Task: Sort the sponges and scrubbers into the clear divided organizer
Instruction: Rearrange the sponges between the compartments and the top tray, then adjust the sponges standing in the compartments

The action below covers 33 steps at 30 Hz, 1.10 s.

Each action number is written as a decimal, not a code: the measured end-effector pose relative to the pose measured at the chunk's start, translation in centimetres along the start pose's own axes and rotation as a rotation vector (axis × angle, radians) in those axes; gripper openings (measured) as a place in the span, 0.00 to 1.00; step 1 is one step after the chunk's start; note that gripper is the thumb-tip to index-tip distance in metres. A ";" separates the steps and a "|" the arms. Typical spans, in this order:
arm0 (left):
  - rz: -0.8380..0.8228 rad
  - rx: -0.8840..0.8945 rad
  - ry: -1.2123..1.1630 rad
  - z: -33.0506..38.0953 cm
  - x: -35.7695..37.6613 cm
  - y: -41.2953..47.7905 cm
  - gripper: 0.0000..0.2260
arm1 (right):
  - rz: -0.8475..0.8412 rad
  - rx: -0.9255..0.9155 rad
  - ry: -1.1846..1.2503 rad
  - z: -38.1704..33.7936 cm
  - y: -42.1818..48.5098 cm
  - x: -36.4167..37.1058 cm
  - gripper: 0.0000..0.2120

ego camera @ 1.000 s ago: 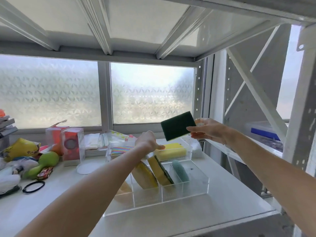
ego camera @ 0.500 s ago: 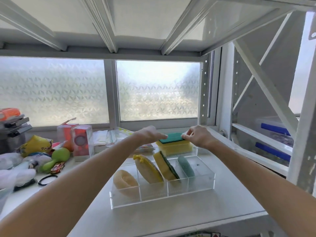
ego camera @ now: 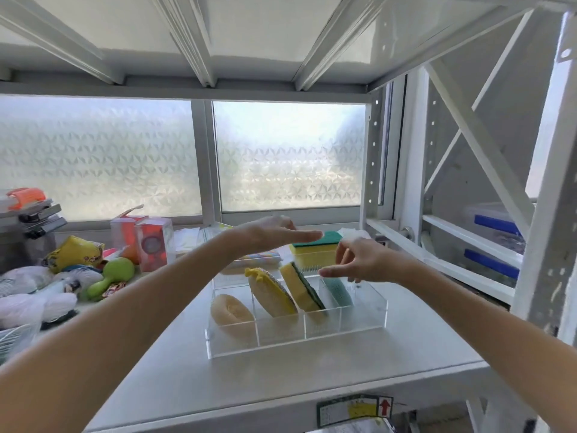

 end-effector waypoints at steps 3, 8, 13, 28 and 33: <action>-0.289 -0.029 0.236 1.5 1.9 -3.4 0.27 | -0.129 0.075 -0.082 0.2 -0.6 2.3 0.32; -0.169 0.025 0.458 0.6 2.7 -4.2 0.26 | -0.019 0.082 0.032 1.7 -0.8 1.6 0.21; -0.145 0.023 0.343 0.5 2.1 -3.9 0.26 | -0.023 0.099 0.069 3.1 -1.4 0.2 0.15; -0.008 -0.099 0.351 1.9 3.3 1.8 0.24 | 0.179 -0.080 -0.124 3.8 -1.2 0.1 0.12; 0.115 -0.114 0.435 2.1 4.0 2.2 0.33 | 0.126 -0.114 0.209 2.1 -1.9 -0.2 0.13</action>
Point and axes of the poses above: each hand's wrist, its own y-axis towards the middle knuckle, its own x-axis out of the palm, z = x × y, the point moved 4 cm from there along y, towards the middle knuckle, and after that the axes turned 6 degrees about z, right-handed, at the moved point
